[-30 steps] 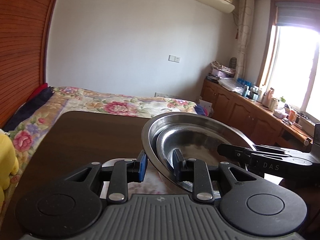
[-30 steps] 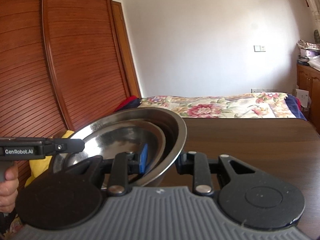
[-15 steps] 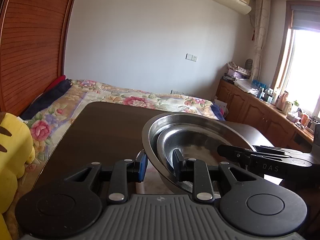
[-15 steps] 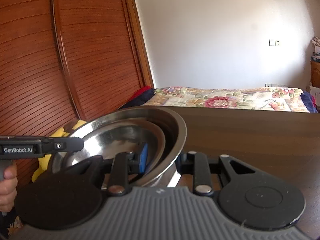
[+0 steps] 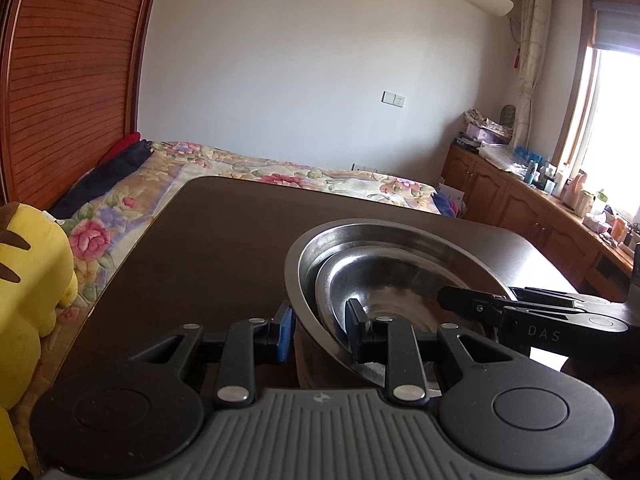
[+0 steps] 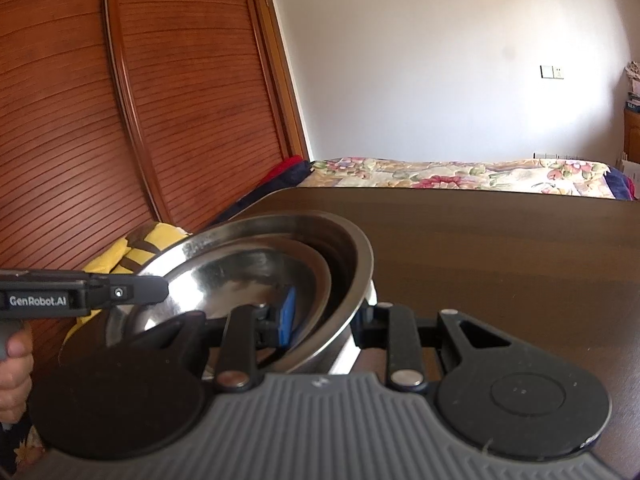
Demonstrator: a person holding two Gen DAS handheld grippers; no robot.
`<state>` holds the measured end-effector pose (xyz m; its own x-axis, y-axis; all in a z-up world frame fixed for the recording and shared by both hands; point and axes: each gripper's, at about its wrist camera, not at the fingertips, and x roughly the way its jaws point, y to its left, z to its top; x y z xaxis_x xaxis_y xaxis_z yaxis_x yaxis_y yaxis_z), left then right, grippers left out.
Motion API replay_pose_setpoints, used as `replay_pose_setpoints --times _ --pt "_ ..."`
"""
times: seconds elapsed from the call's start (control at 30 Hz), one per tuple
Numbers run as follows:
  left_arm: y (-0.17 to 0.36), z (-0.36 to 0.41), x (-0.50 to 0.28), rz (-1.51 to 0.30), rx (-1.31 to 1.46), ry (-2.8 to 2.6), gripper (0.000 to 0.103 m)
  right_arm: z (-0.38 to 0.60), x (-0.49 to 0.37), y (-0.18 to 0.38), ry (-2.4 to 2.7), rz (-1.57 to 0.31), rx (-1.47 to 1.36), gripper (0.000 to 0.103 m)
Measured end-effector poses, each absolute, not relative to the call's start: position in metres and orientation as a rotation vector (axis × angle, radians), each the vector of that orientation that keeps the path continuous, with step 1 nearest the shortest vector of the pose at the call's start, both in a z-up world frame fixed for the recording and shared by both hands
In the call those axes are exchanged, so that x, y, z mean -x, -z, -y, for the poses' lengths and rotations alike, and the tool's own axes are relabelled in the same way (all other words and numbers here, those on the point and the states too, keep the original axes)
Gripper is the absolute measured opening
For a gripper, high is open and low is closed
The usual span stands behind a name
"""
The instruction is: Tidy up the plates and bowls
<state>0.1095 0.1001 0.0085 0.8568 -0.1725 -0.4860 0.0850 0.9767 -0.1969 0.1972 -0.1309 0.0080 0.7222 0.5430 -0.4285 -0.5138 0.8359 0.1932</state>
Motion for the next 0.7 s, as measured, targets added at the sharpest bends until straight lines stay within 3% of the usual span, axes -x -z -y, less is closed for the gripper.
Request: replay_pose_setpoints --times 0.33,0.53,0.7 --pt "-0.006 -0.100 -0.106 -0.516 0.175 0.136 0.055 0.128 -0.195 -0.006 -0.579 -0.478 -0.053 0.032" --pt "-0.011 -0.097 -0.103 -0.480 0.146 0.111 0.075 0.132 -0.190 -0.011 -0.539 -0.442 -0.044 0.049" --pt "-0.023 -0.096 -0.098 -0.450 0.132 0.105 0.083 0.140 -0.182 -0.020 -0.504 -0.416 -0.038 0.049"
